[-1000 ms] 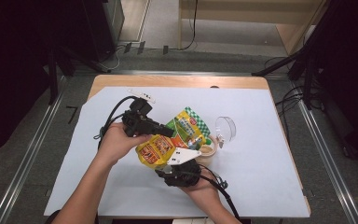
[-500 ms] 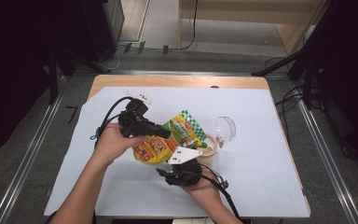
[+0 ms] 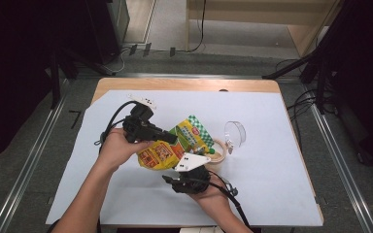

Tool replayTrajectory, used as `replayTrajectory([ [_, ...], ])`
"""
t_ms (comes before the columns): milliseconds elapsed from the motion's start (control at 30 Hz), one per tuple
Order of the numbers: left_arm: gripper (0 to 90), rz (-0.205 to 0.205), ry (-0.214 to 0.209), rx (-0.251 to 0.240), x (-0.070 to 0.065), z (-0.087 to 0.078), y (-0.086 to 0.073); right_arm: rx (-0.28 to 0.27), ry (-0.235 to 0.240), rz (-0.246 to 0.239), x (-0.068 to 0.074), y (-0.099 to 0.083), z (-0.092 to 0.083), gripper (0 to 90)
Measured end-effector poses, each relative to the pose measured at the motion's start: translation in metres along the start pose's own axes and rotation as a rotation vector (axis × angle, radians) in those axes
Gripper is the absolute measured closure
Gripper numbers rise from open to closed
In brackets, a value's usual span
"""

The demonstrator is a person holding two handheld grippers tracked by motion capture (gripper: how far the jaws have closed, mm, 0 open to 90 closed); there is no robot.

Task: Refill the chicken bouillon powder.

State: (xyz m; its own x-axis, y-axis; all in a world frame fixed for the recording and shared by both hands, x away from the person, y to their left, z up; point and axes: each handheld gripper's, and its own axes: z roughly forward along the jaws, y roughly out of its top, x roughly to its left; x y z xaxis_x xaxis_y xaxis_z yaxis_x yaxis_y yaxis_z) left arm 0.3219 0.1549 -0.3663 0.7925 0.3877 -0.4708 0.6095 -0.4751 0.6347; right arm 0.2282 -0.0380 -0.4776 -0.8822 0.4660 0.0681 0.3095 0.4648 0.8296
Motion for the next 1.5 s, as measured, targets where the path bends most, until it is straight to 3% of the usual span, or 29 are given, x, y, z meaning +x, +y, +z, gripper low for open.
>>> replayTrajectory([
  [167, 89.4, 0.005, 0.001, -0.02, 0.001, -0.007, 0.0, -0.012, -0.008, -0.001, -0.001, 0.001, -0.003, 54.6],
  [333, 89.8, -0.023, 0.002, -0.067, 0.004, -0.018, -0.001, -0.014, -0.006, -0.004, 0.0, 0.003, -0.003, 54.5],
  [533, 89.8, -0.026, 0.038, -0.128, 0.011, -0.033, -0.001, -0.018, 0.001, -0.013, 0.002, 0.004, -0.004, 54.5],
  [700, 90.0, -0.035, 0.075, -0.142, 0.02, -0.038, 0.0, -0.021, 0.003, -0.013, 0.002, 0.005, -0.004, 54.4],
  [1133, 90.0, -0.069, 0.152, -0.219, 0.053, -0.035, 0.001, -0.014, -0.008, -0.003, 0.001, 0.003, -0.005, 54.3],
  [1367, 90.0, -0.081, 0.177, -0.239, 0.067, -0.029, 0.0, -0.019, -0.015, -0.002, 0.0, 0.001, -0.006, 54.4],
  [1500, 90.0, -0.086, 0.205, -0.219, 0.072, -0.023, -0.001, -0.015, -0.017, 0.002, -0.001, 0.001, -0.007, 54.3],
])
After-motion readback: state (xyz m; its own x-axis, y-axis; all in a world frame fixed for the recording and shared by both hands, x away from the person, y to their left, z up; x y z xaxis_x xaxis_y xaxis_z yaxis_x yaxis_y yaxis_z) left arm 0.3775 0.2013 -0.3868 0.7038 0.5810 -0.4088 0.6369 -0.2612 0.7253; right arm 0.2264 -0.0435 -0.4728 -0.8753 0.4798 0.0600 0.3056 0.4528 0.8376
